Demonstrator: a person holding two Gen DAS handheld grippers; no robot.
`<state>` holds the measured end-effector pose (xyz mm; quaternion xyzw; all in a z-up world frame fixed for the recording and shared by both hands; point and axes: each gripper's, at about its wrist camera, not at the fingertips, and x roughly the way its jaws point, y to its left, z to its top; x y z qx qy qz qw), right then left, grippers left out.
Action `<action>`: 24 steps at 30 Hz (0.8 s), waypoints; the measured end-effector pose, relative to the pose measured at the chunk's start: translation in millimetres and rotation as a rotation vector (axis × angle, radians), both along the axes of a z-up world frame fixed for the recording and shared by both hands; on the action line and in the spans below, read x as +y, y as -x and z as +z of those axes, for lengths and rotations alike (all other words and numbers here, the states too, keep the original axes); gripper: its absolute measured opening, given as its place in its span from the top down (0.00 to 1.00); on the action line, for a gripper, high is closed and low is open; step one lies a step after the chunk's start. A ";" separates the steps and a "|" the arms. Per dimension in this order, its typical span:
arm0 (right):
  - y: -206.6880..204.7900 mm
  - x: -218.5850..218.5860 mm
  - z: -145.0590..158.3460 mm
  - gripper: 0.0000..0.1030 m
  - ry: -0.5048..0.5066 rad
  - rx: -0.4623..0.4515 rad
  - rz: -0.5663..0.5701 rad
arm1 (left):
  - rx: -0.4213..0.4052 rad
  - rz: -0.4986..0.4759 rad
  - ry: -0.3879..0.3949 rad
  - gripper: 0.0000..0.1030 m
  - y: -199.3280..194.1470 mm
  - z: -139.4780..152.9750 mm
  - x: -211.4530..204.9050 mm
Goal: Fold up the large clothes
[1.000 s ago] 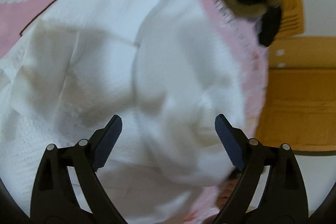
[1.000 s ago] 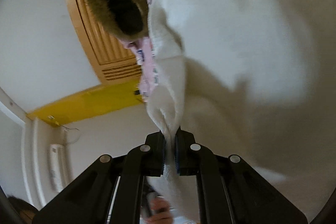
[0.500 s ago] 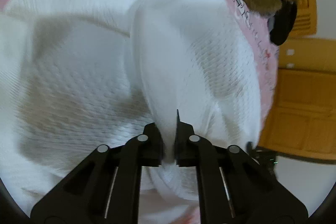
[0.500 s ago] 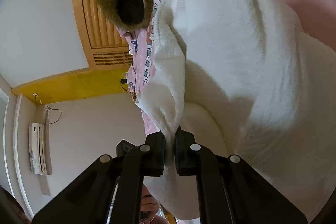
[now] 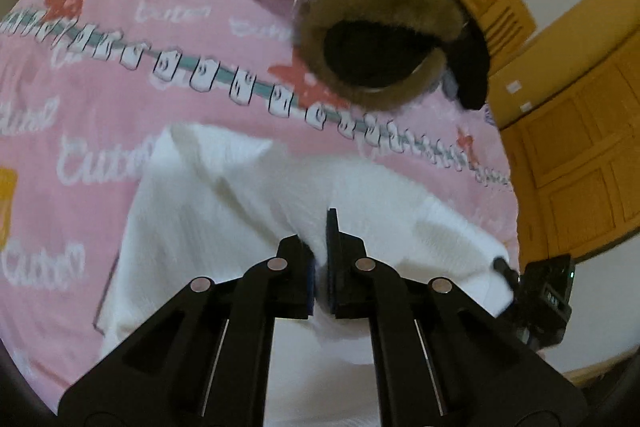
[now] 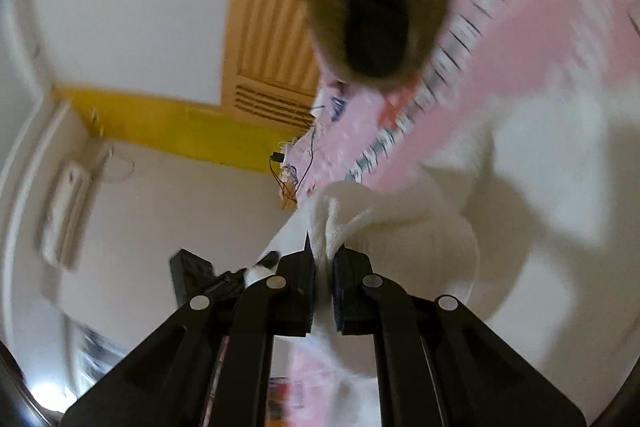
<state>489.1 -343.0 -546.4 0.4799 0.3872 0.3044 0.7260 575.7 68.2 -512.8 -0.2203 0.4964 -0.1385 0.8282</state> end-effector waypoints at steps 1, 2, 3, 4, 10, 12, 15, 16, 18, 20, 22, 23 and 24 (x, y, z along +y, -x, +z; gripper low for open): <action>0.6 4.9 3.1 0.94 0.058 -0.061 0.040 | 0.013 -0.003 0.015 0.96 1.1 -9.1 6.3; 6.3 8.7 2.2 0.94 0.097 -0.086 0.069 | 0.028 -0.003 0.032 0.96 6.2 -19.8 12.8; 14.8 13.8 -1.6 0.94 0.130 -0.102 0.097 | 0.049 0.001 0.050 0.96 17.9 -31.9 19.9; 31.7 19.9 -12.4 0.94 0.143 -0.097 0.130 | 0.072 0.002 0.069 0.96 28.8 -44.6 25.1; 120.5 32.2 -67.8 0.93 0.202 0.020 0.163 | 0.247 0.012 0.150 0.96 110.5 -123.5 42.7; 140.6 31.9 -88.2 0.84 0.184 0.092 0.152 | 0.295 -0.005 0.152 0.96 129.6 -143.7 46.2; 161.4 26.0 -99.8 0.39 0.226 0.181 0.128 | 0.308 -0.034 0.157 0.94 143.1 -146.0 48.0; 168.2 20.6 -98.0 0.33 0.235 0.209 0.096 | 0.315 -0.041 0.165 0.94 146.2 -142.2 47.9; 177.6 12.6 -93.0 0.32 0.223 0.248 0.041 | 0.348 -0.046 0.174 0.94 151.9 -132.6 47.2; 189.8 8.7 -84.5 0.30 0.237 0.336 -0.013 | 0.368 -0.021 0.196 0.89 161.9 -119.4 45.7; 199.8 17.2 -76.5 0.30 0.194 0.422 -0.037 | 0.405 0.036 0.241 0.65 174.3 -112.5 42.6; 202.2 20.6 -75.0 0.30 0.162 0.457 -0.051 | 0.428 0.079 0.270 0.38 180.0 -109.0 36.6; 203.8 29.9 -76.0 0.25 0.117 0.536 -0.065 | 0.434 0.126 0.289 0.30 184.8 -106.6 30.7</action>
